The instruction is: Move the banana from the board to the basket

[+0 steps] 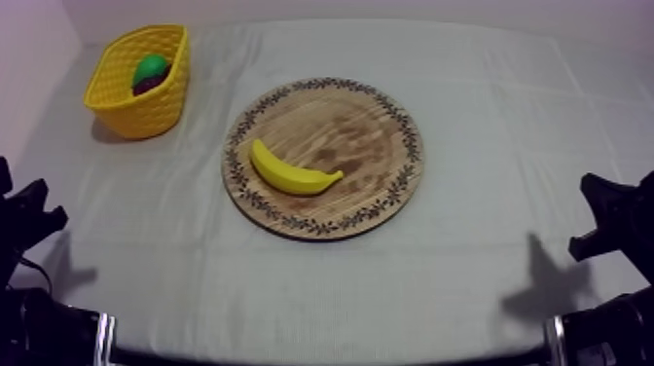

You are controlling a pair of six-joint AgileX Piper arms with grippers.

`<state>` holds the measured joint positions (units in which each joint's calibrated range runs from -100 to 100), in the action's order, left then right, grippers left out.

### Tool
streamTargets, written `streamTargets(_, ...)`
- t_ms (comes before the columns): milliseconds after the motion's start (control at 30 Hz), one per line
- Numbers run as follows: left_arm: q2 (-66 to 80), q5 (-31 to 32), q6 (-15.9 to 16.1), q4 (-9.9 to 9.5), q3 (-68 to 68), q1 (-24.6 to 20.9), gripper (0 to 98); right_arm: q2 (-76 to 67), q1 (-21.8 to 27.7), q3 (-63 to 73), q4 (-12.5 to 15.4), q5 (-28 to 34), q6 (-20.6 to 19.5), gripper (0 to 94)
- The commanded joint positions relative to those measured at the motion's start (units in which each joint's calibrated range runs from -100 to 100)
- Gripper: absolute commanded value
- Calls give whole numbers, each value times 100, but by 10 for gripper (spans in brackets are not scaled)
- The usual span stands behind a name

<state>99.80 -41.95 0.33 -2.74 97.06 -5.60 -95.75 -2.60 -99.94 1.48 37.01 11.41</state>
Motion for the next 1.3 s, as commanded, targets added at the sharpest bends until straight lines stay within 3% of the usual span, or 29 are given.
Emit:
streamTargets(0,3,217,175,91,93,310,0,0,0,5,1,0,-6,3)
streamTargets(967,-110,116,262,47,25,259,0,0,0,5,1,0,-5,3)
streamTargets(1267,-1124,390,-79,-238,-710,253,0,0,0,5,1,0,-1,3)
